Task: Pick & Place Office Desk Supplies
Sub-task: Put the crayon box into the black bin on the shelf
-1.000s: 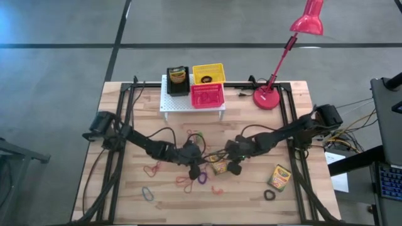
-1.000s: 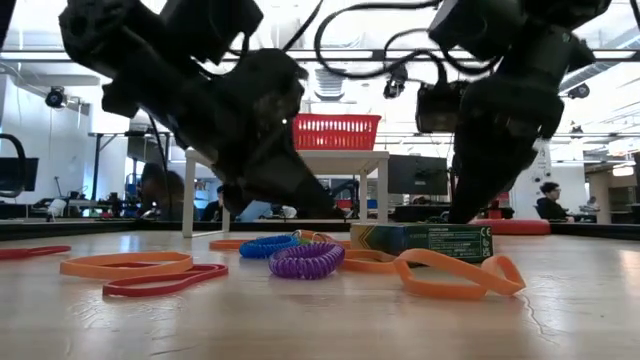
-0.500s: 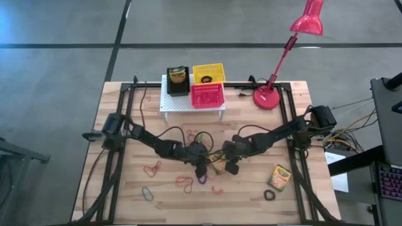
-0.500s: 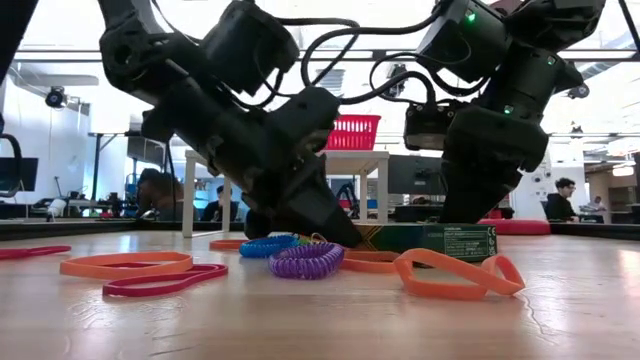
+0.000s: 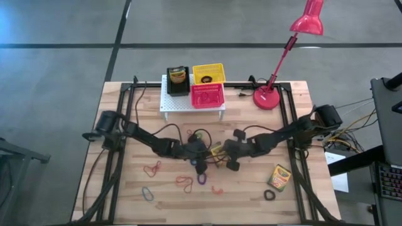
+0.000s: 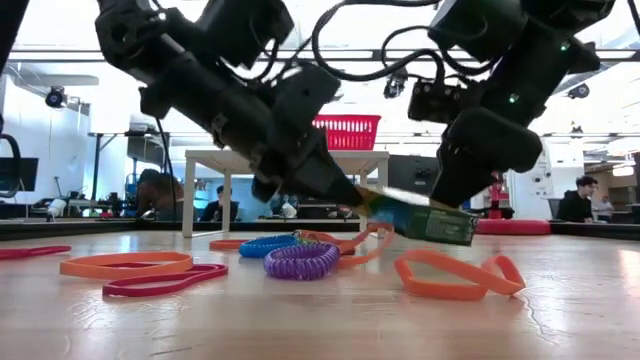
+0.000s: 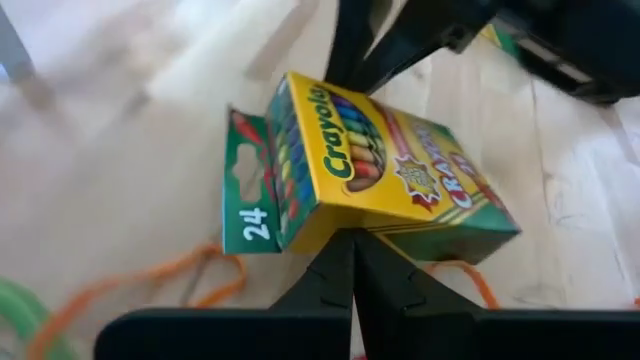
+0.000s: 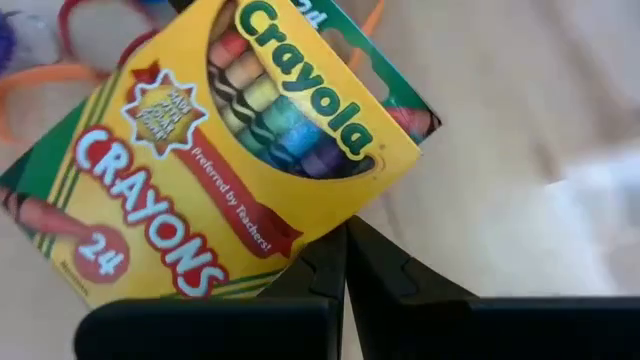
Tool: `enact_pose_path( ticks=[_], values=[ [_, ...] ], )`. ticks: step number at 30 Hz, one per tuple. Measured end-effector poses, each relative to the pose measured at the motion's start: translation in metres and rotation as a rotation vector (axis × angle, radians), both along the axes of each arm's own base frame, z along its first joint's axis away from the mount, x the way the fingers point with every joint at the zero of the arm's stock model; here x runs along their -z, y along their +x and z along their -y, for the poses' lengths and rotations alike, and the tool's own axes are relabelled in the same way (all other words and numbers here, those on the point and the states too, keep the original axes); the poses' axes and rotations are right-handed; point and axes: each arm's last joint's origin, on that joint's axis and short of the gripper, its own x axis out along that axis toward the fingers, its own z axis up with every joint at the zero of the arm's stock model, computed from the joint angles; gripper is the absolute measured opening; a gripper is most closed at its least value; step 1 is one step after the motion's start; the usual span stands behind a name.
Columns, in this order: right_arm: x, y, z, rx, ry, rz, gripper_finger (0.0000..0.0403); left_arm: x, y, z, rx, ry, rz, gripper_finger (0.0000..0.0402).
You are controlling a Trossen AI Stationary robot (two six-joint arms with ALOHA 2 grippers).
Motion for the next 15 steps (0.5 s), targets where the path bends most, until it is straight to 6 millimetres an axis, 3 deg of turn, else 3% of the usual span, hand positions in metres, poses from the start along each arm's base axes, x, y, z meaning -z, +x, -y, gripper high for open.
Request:
enact_pose_path(
  ticks=[9,15],
  values=[
    [-0.01,-0.006,-0.014,-0.003,-0.246,0.059,0.0008,-0.005,-0.002,0.007,0.02,0.179,0.007,0.0004],
    [-0.01,-0.008,-0.018,-0.031,-0.26,0.056,0.0008,-0.005,-0.002,0.006,-0.003,0.204,0.002,0.0004]
  ],
)
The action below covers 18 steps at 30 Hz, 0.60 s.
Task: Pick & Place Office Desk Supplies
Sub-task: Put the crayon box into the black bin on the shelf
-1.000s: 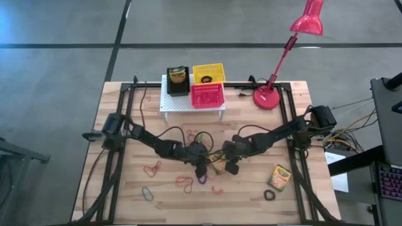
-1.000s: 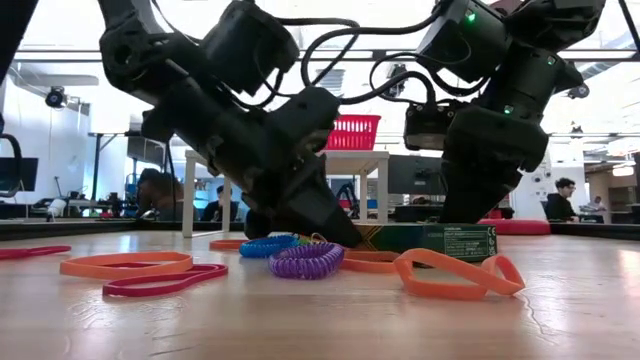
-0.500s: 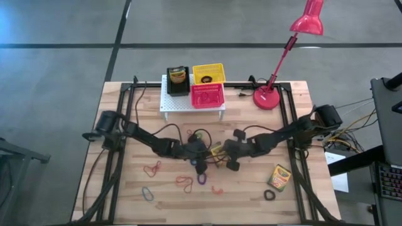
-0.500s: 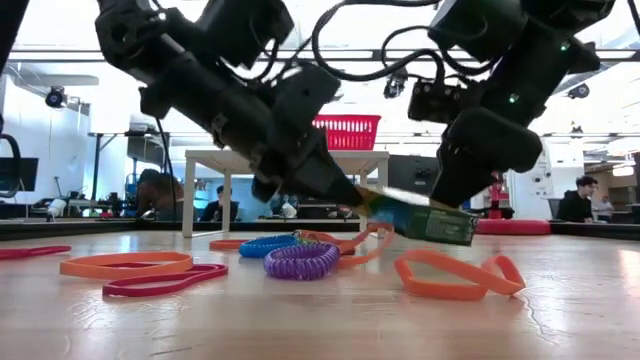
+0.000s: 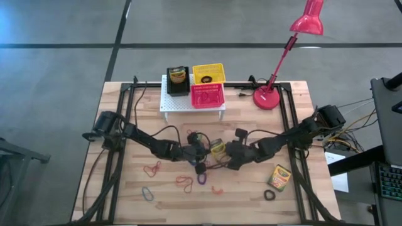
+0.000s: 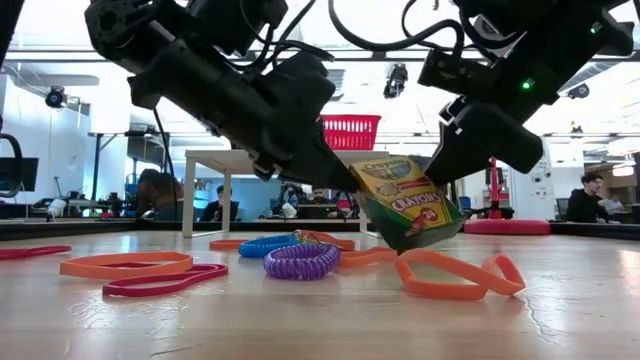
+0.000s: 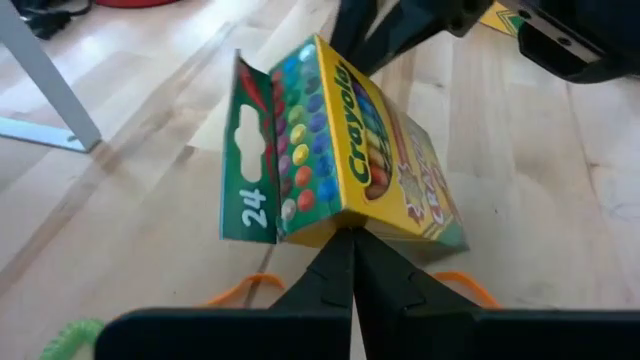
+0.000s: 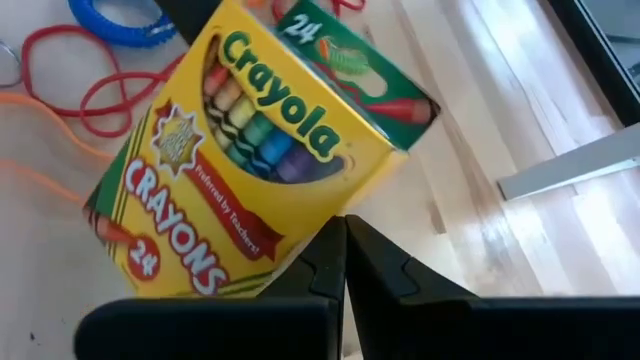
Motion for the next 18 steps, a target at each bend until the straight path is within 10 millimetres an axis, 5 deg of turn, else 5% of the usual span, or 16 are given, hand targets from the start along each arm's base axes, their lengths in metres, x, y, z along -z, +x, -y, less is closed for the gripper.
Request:
enact_pose_path(
  ticks=[18],
  values=[
    [0.001,-0.005,-0.011,-0.055,-0.036,-0.012,0.0008,-0.008,0.002,0.016,0.045,0.083,0.023,0.0004]
  ],
)
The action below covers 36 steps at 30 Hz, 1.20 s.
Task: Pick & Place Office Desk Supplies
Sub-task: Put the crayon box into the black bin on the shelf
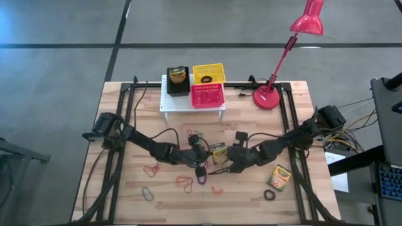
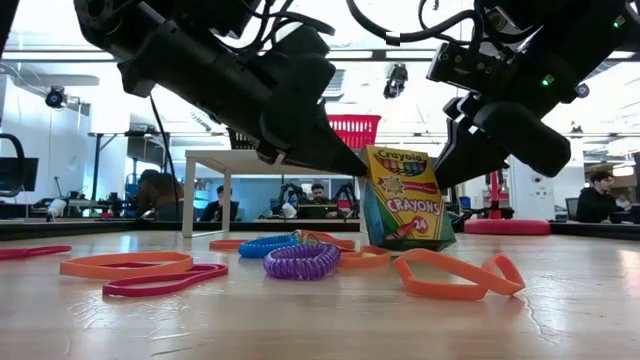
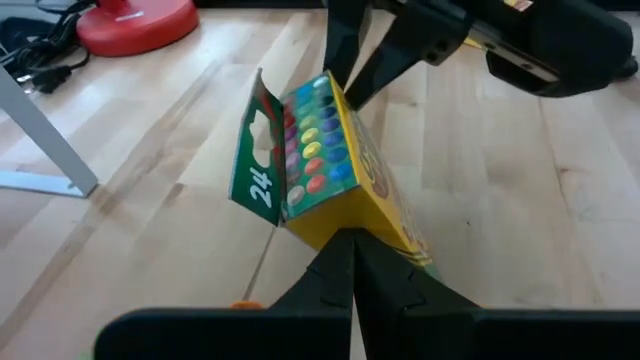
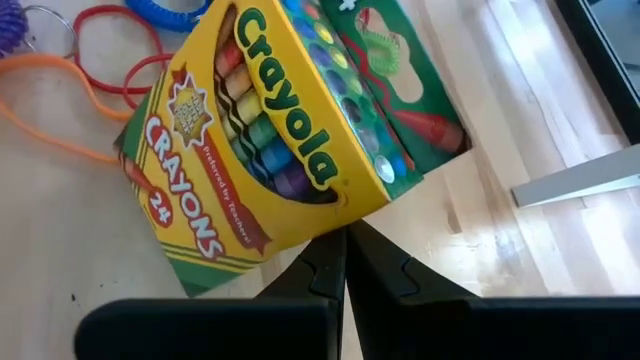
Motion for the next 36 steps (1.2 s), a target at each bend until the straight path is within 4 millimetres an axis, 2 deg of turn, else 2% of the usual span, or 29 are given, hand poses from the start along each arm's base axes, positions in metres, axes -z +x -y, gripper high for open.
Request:
enact_pose_path(
  ticks=[15,26,36],
  values=[
    [0.0,-0.003,-0.0078,-0.057,-0.033,-0.018,0.0008,0.0005,-0.0004,0.0028,0.045,-0.009,-0.011,0.0008],
    [-0.0061,-0.0033,-0.0056,-0.039,-0.112,0.009,0.0008,-0.0038,-0.001,0.0018,0.105,0.162,-0.038,0.0009],
    [-0.0064,-0.0049,-0.0069,-0.049,-0.116,0.003,0.0008,-0.0034,-0.0017,-0.0002,0.072,0.223,-0.052,0.0009]
  ],
)
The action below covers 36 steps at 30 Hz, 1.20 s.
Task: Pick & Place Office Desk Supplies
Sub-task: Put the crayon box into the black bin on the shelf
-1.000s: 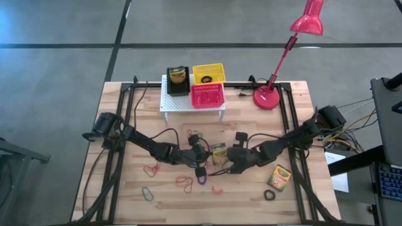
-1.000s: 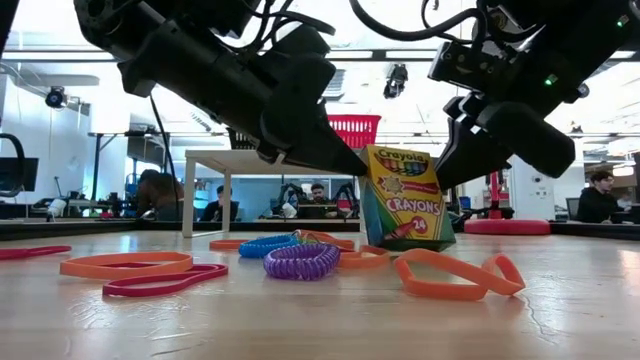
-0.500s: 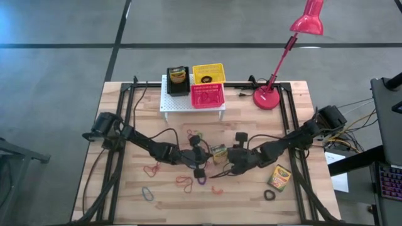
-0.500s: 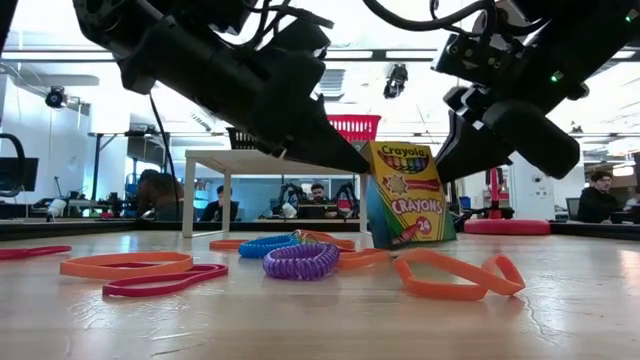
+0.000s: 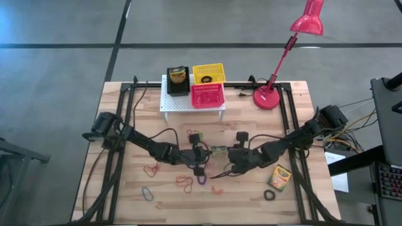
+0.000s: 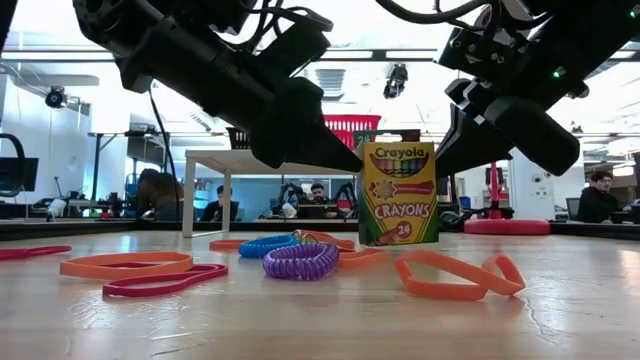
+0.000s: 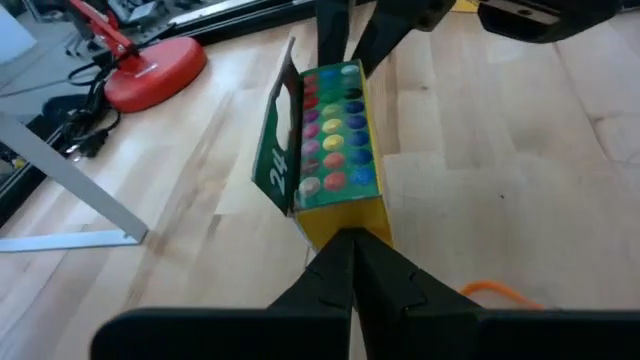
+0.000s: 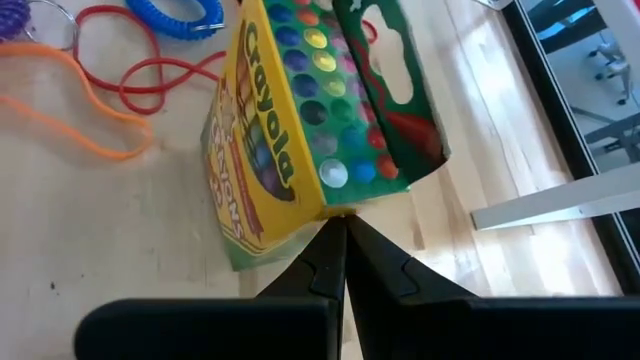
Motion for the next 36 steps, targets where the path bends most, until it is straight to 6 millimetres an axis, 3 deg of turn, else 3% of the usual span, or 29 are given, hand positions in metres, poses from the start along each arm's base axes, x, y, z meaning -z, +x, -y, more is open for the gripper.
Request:
enact_pose_path(
  ticks=[10,20,27,36],
  values=[
    [-0.001,0.001,-0.001,0.009,0.028,0.023,0.0008,0.008,-0.006,-0.002,-0.036,-0.079,-0.089,0.002],
    [0.0,0.0,0.0,0.009,0.024,0.012,0.0008,-0.023,-0.019,-0.004,-0.014,-0.165,-0.095,0.0089],
    [0.0,0.0,0.0,0.012,0.025,0.011,0.0008,-0.035,-0.012,-0.022,-0.073,-0.23,0.037,0.013],
    [0.001,0.0,0.0,0.013,0.024,0.009,0.0008,-0.026,-0.001,-0.042,-0.015,-0.342,0.054,0.0157]
  ],
)
